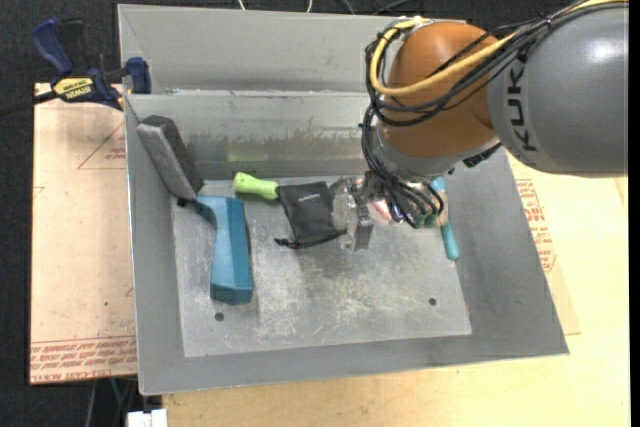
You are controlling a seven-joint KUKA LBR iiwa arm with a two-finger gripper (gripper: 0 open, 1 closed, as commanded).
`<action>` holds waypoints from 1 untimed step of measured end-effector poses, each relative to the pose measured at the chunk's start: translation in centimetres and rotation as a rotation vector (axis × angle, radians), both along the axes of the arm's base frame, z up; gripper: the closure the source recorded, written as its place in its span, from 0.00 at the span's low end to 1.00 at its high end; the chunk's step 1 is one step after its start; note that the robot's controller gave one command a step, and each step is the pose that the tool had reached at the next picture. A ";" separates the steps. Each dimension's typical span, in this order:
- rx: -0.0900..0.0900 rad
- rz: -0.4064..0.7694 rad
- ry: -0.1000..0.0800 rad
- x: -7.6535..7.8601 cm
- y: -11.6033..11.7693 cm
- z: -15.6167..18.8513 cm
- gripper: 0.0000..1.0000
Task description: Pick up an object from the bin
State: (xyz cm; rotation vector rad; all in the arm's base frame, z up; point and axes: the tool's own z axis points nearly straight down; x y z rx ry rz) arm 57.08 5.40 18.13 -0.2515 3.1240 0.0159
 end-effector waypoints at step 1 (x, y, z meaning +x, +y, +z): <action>0.001 0.028 -0.008 3.8 3.3 -7.1 1.00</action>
Offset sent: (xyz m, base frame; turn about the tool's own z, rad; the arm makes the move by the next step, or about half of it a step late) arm 0.0258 -0.0001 0.1073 -0.0419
